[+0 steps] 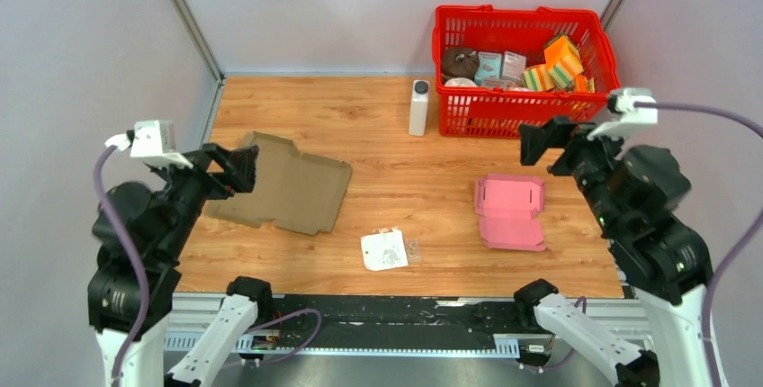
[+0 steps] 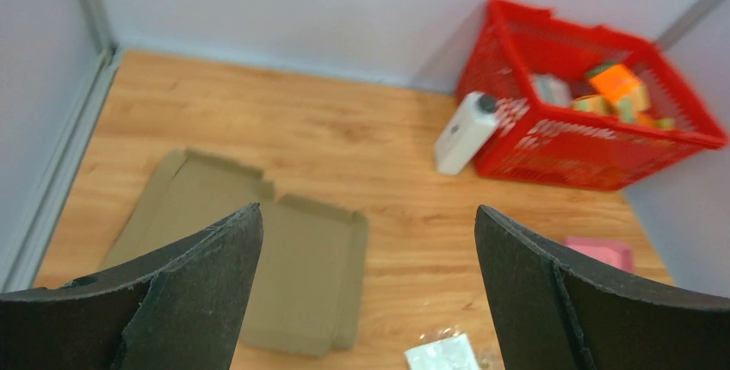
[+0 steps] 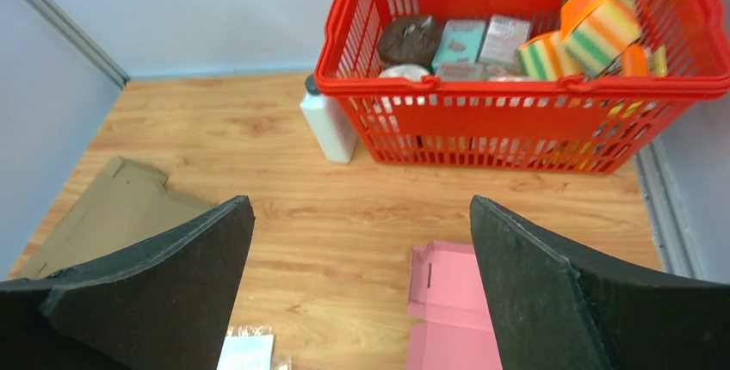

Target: Fold the paper box

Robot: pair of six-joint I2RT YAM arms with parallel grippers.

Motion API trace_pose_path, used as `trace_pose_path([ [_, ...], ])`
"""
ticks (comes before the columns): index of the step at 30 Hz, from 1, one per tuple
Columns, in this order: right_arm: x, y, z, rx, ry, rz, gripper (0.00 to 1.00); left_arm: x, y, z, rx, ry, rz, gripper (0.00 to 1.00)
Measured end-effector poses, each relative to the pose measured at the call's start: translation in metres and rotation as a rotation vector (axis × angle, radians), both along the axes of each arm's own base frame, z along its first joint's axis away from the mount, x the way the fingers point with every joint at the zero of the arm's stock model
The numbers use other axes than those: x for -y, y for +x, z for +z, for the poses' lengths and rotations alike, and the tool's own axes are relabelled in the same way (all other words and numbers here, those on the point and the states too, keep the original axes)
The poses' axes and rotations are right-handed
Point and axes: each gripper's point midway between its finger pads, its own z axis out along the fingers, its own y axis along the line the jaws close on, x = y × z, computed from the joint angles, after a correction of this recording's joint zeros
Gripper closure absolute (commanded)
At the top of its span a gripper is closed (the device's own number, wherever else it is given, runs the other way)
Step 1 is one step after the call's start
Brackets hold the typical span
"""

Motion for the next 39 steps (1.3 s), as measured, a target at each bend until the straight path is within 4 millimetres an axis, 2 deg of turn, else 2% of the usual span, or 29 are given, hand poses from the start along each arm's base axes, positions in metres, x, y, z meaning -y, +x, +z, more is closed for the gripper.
trace_pose_path([
  [2,-0.010,0.014,-0.006,-0.052,-0.009,0.008,0.00,-0.009,0.014,-0.022,-0.105,0.015,0.069,0.01],
  [5,-0.037,0.035,-0.021,-0.130,-0.029,0.043,0.00,-0.024,0.034,-0.067,-0.298,0.040,0.190,0.00],
  [7,-0.061,0.045,-0.037,-0.188,-0.070,0.065,0.00,-0.035,0.038,-0.098,-0.389,0.041,0.276,0.02],
  [9,-0.090,0.052,-0.047,-0.215,-0.127,0.077,0.00,-0.050,0.034,-0.141,-0.508,0.044,0.387,0.02],
  [11,-0.130,0.059,-0.061,-0.244,-0.220,0.100,0.00,-0.062,0.025,-0.176,-0.626,0.042,0.489,0.00],
  [12,-0.156,0.063,-0.061,-0.240,-0.247,0.126,0.00,-0.069,0.019,-0.190,-0.681,0.036,0.542,0.00],
  [14,-0.213,0.074,-0.077,-0.234,-0.275,0.198,0.00,-0.081,0.012,-0.214,-0.776,-0.004,0.640,0.00],
  [15,-0.240,0.077,-0.093,-0.240,-0.308,0.256,0.00,-0.084,0.011,-0.225,-0.804,-0.027,0.671,0.00],
  [17,-0.291,0.081,-0.140,-0.283,-0.384,0.400,0.00,-0.088,0.006,-0.249,-0.862,-0.075,0.715,0.00],
  [19,-0.327,0.084,-0.188,-0.353,-0.429,0.520,0.00,-0.088,-0.005,-0.270,-0.904,-0.117,0.740,0.00],
  [22,-0.369,0.099,-0.252,-0.472,-0.430,0.654,0.00,-0.085,-0.015,-0.273,-0.865,-0.173,0.734,0.01],
  [24,-0.388,0.118,-0.289,-0.530,-0.426,0.701,0.03,-0.081,-0.016,-0.265,-0.801,-0.215,0.710,0.08],
  [28,-0.411,0.153,-0.338,-0.568,-0.433,0.729,0.15,-0.069,-0.016,-0.258,-0.701,-0.280,0.628,0.11],
  [31,-0.420,0.169,-0.362,-0.566,-0.446,0.734,0.19,-0.061,-0.015,-0.261,-0.702,-0.285,0.579,0.11],
  [33,-0.426,0.174,-0.374,-0.555,-0.462,0.746,0.22,-0.058,-0.014,-0.261,-0.707,-0.279,0.553,0.15],
  [36,-0.435,0.179,-0.384,-0.535,-0.487,0.783,0.32,-0.053,-0.013,-0.261,-0.713,-0.272,0.518,0.16],
  [37,-0.438,0.182,-0.386,-0.524,-0.491,0.792,0.41,-0.052,-0.013,-0.261,-0.716,-0.268,0.507,0.16],
  [38,-0.441,0.183,-0.388,-0.515,-0.495,0.801,0.45,-0.051,-0.013,-0.261,-0.716,-0.265,0.501,0.17],
  [39,-0.442,0.184,-0.391,-0.510,-0.506,0.808,0.45,-0.051,-0.013,-0.261,-0.718,-0.262,0.496,0.17],
])
